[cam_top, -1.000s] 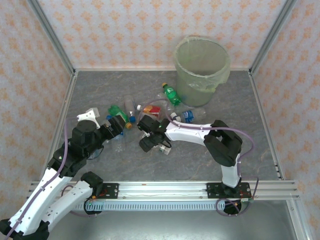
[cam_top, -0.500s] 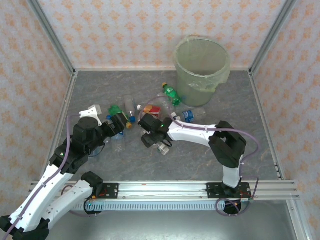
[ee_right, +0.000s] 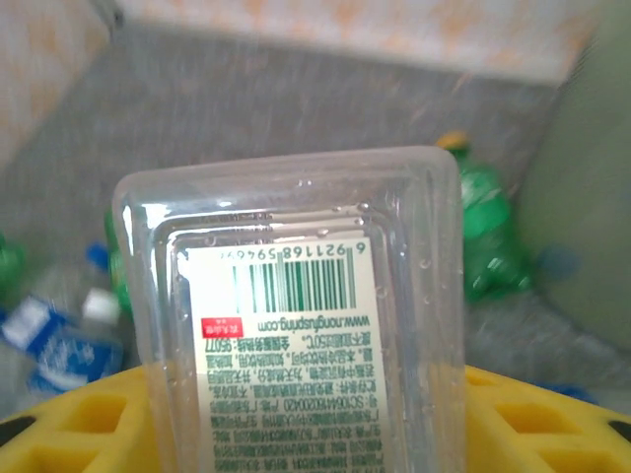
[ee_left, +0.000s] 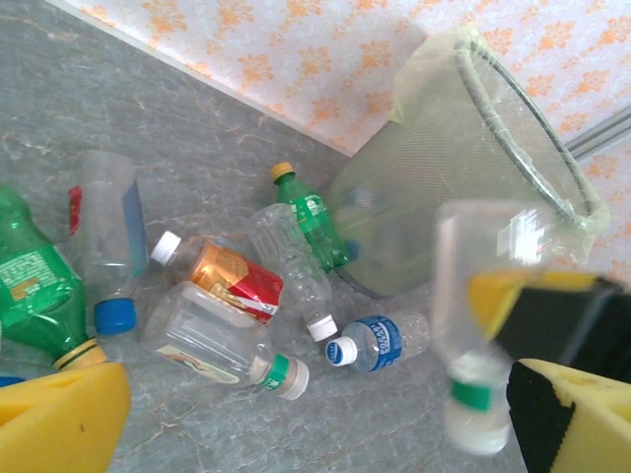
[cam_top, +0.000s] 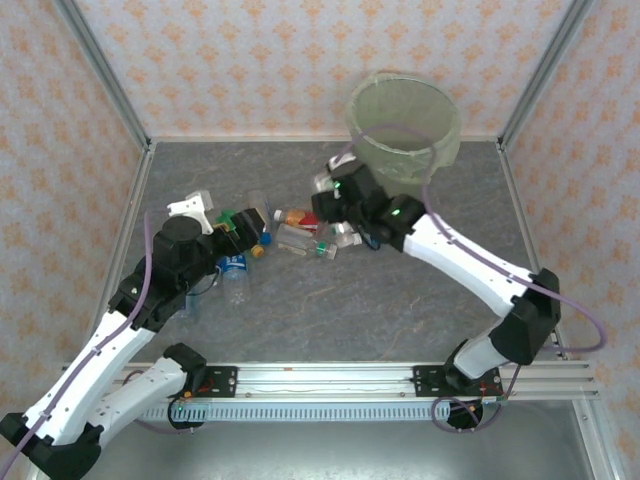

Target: Put the plastic bottles in the bin

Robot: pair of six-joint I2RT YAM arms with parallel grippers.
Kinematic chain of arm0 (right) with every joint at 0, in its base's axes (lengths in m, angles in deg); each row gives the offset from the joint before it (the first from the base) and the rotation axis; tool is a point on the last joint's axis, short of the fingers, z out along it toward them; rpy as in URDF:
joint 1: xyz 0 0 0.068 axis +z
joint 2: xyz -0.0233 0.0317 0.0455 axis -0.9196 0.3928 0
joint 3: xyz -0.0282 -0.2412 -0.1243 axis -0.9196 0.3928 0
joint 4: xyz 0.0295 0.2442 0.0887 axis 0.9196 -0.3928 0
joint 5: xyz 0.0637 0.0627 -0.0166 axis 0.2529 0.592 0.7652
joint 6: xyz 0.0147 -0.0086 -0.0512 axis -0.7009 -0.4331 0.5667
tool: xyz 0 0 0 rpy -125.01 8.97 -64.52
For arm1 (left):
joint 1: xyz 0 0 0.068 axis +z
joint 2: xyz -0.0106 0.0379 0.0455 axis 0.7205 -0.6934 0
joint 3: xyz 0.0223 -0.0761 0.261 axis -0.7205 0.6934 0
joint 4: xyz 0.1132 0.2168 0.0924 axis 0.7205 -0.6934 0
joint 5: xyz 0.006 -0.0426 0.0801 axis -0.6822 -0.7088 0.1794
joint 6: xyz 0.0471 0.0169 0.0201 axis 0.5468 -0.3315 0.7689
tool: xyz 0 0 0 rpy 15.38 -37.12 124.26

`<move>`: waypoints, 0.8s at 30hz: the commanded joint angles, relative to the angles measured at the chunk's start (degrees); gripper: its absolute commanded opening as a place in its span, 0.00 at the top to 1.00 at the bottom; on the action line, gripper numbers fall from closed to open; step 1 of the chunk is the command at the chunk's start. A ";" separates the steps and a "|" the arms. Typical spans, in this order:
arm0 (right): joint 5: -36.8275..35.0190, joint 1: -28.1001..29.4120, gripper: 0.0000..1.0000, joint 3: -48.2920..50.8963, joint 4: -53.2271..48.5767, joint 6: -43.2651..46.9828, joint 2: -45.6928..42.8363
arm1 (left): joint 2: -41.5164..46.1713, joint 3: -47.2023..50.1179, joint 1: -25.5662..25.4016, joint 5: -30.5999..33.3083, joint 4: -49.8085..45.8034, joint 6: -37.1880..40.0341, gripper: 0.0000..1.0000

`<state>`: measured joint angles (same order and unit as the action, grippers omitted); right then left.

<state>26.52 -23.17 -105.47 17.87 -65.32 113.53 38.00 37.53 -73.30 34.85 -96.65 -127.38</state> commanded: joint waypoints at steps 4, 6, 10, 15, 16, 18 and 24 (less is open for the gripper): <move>-0.91 -9.78 0.46 -11.00 0.91 -1.75 -1.21 | -2.81 -2.60 0.31 -2.58 5.71 1.69 0.01; -1.19 -12.71 0.46 -14.44 0.52 -2.14 0.39 | -3.95 -3.12 0.31 -3.08 6.29 1.79 0.01; -1.93 -18.35 0.46 -21.42 0.10 -4.46 4.63 | -5.60 -3.58 0.31 -3.57 7.12 1.57 0.01; -1.49 -25.05 0.46 -29.64 -0.98 -7.99 11.94 | -6.91 -3.47 0.31 -3.22 6.92 0.78 0.01; -1.39 -25.96 0.46 -31.21 -1.34 -8.46 13.37 | -7.18 -3.56 0.31 -3.13 6.71 0.76 0.01; -0.31 -27.87 0.46 -34.87 -2.34 -9.81 17.10 | -7.44 -3.51 0.31 -2.52 6.05 0.44 0.01; 1.09 -30.84 0.46 -43.99 -5.84 -12.75 26.15 | -7.41 -3.65 0.26 -0.29 3.68 0.15 0.01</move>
<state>26.71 -53.59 -145.47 14.76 -75.57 137.92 30.37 35.70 -73.32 32.97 -91.71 -127.03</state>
